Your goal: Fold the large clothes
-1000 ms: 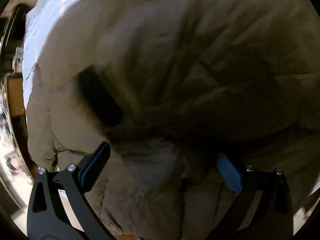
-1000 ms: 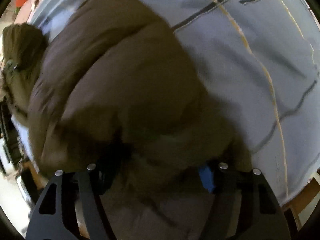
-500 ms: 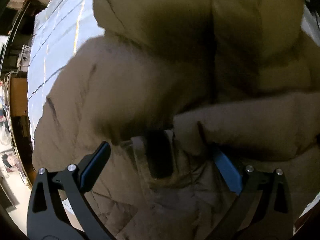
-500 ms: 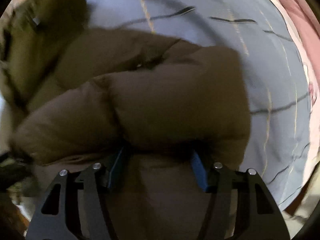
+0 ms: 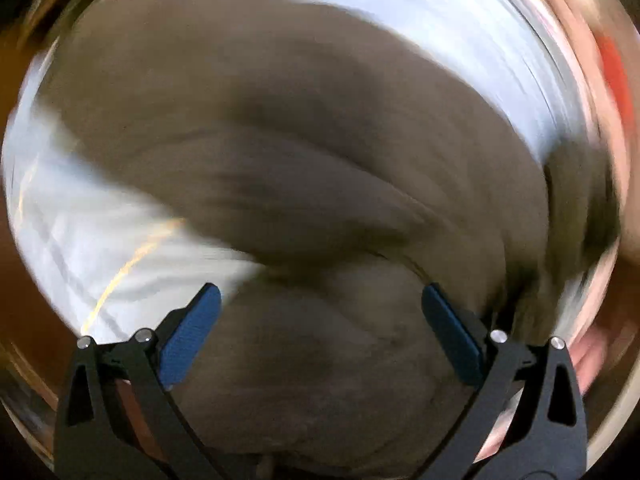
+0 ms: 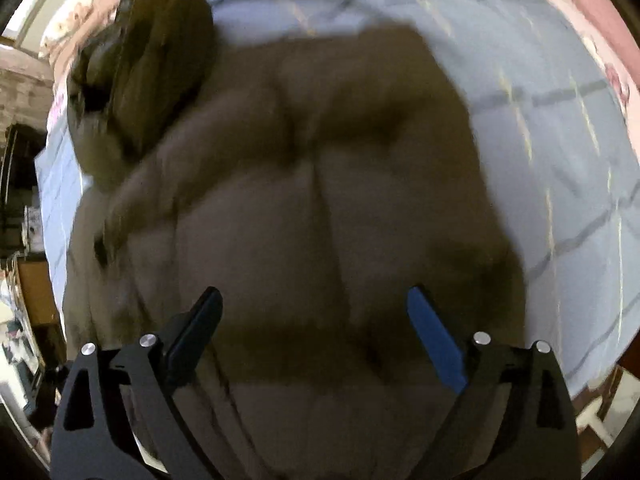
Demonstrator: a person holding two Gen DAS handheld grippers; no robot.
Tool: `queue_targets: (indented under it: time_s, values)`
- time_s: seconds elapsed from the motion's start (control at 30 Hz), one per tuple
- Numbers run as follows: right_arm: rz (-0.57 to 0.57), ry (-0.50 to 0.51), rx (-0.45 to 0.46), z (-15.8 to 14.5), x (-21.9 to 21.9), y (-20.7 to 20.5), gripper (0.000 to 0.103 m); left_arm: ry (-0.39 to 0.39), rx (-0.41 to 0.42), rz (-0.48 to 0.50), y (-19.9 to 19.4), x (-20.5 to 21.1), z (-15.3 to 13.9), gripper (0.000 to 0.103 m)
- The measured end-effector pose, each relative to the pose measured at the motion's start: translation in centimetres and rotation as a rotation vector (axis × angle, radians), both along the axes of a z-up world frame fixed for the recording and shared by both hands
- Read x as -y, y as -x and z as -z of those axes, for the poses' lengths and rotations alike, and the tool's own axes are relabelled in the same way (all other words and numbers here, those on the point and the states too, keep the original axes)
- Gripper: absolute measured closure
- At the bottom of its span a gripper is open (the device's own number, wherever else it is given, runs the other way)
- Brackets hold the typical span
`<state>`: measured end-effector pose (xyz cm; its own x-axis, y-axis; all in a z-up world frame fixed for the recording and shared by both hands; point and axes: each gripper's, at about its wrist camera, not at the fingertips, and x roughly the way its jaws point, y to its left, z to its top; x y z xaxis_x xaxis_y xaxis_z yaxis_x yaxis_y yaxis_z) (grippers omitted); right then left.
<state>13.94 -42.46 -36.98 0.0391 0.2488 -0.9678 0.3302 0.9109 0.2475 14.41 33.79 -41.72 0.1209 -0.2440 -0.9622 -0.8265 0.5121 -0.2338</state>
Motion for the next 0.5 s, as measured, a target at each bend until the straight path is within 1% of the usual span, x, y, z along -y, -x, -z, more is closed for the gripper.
queue_targets:
  time_s: [0.03,0.1,0.17,0.23,0.3,0.33,0.37,0.4,0.43,0.47,0.5]
  values:
    - [-0.015,-0.005,-0.029,0.4,-0.6,0.8,0.009,0.054,0.041,-0.146,2.8,-2.5,0.7,0.002]
    - [-0.05,-0.007,-0.068,0.8,-2.6,1.8,0.009,0.103,0.088,-0.307,5.1,-5.7,1.9,0.002]
    - [-0.079,-0.003,-0.086,0.8,-4.1,2.6,0.009,0.136,0.091,-0.444,6.3,-8.6,4.1,0.002]
    - [-0.094,-0.011,-0.086,0.1,-5.8,3.0,0.009,0.178,0.076,-0.52,7.2,-8.8,6.8,0.002]
    - [-0.1,-0.026,-0.08,-0.8,-7.8,3.0,0.009,0.224,0.075,-0.584,6.9,-9.7,8.9,0.002]
    - [-0.103,-0.035,-0.077,-1.1,-8.4,3.2,0.009,0.231,0.081,-0.606,8.1,-9.2,9.1,0.002]
    - [-0.105,-0.043,-0.074,-1.3,-8.9,3.2,0.009,0.244,0.095,-0.638,8.0,-9.6,9.5,0.003]
    - [-0.107,-0.048,-0.068,-1.6,-9.4,3.1,0.009,0.252,0.107,-0.65,7.9,-9.5,9.5,0.006]
    - [-0.109,-0.051,-0.063,-1.8,-9.7,3.1,0.009,0.256,0.127,-0.654,7.5,-9.8,9.5,0.026]
    - [-0.112,-0.054,-0.06,-2.3,-10.0,3.9,0.009,0.262,0.136,-0.646,7.6,-11.2,9.2,0.052]
    - [-0.116,-0.058,-0.059,-2.5,-10.1,4.0,0.009,0.265,0.155,-0.643,7.1,-11.3,8.9,0.066]
